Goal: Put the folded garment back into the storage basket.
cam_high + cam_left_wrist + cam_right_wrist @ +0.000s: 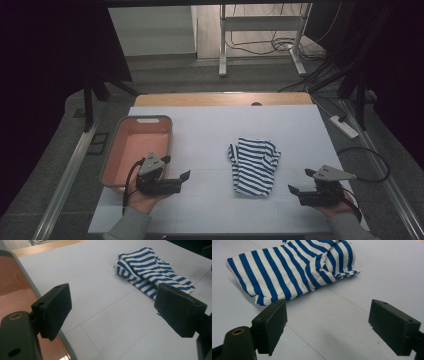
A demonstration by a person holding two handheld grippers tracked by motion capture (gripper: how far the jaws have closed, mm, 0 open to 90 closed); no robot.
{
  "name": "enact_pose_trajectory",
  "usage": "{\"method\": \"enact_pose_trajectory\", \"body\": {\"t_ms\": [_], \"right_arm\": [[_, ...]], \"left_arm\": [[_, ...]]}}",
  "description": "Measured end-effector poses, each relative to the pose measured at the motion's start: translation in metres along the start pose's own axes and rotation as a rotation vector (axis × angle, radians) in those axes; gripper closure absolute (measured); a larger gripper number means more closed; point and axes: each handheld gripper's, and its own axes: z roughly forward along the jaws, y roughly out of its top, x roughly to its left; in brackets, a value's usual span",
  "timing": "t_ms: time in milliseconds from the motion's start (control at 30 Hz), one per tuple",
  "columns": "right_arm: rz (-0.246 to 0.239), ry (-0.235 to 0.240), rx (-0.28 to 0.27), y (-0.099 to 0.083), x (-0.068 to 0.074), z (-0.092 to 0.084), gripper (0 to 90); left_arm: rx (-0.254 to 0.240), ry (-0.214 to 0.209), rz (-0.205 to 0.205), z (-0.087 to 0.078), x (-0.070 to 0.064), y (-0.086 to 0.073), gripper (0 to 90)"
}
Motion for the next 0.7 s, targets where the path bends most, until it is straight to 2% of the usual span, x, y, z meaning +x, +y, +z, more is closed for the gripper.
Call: {"method": "enact_pose_trajectory", "body": {"t_ms": [700], "right_arm": [[-0.002,-0.002,0.002,0.0,0.001,0.001,15.9]], "left_arm": [[0.013,-0.046,-0.002,0.02,-0.01,0.015,14.4]]}}
